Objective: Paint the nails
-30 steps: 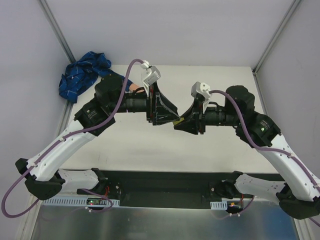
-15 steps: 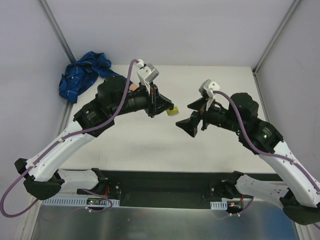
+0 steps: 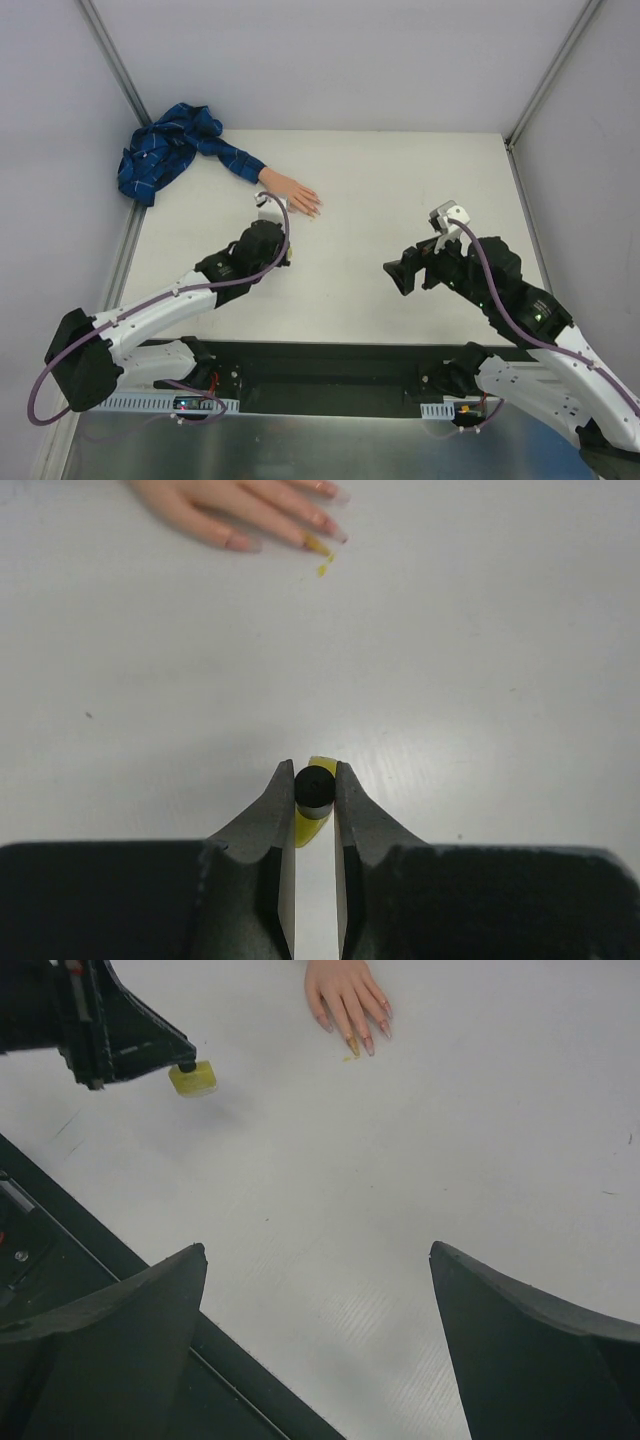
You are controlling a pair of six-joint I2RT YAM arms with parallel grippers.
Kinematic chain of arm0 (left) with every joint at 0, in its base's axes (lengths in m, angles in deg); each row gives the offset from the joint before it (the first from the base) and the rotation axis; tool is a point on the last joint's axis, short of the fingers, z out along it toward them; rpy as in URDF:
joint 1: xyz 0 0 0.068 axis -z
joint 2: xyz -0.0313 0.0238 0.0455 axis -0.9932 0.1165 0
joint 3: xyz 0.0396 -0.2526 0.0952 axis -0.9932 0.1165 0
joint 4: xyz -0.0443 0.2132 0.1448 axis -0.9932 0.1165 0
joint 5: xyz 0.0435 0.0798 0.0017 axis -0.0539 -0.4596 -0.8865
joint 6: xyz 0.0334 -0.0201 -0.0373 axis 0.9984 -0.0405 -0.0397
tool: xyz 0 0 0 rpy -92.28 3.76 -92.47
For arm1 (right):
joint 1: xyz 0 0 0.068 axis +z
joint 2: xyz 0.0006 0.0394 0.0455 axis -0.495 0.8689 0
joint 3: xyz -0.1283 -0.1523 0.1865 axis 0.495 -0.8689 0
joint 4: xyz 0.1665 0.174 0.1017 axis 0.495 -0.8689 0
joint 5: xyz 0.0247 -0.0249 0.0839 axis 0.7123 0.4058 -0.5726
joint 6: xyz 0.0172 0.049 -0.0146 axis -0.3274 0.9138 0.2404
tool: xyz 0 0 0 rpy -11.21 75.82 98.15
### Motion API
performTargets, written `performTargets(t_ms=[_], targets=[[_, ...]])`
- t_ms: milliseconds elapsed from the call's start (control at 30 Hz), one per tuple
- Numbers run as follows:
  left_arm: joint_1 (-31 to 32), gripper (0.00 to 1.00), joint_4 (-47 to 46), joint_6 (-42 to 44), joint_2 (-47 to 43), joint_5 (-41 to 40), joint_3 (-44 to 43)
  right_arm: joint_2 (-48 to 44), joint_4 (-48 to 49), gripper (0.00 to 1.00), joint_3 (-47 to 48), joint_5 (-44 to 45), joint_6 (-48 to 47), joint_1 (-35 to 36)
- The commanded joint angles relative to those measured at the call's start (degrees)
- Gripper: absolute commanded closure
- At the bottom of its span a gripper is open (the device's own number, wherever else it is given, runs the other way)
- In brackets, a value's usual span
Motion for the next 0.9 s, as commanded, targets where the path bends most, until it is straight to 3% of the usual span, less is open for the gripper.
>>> performTargets(t_ms=[0,167,267,867], targets=[[-0.84,1.00,-21.82,-3.34,-1.61,-6.95,13.78,-2.16,0.16,0.04,-0.98,1.48,3.77,-0.24],[-0.84,1.00,-40.02,-3.95,0.93,-9.59,24.10,-3.04,-1.16,0.04,-1.07,1.75,4.04,-0.24],[-0.67,1.00,-43.47,-3.51,2.95,-10.38,26.30,-3.39,-1.77,0.04,-0.81,1.66,4.21,-0.15],[-0.23,1.00,-41.81,-6.06,10.08,-12.94,25.78,-4.54,-2.56,0.04,-1.95,2.62,6.06,-0.15]])
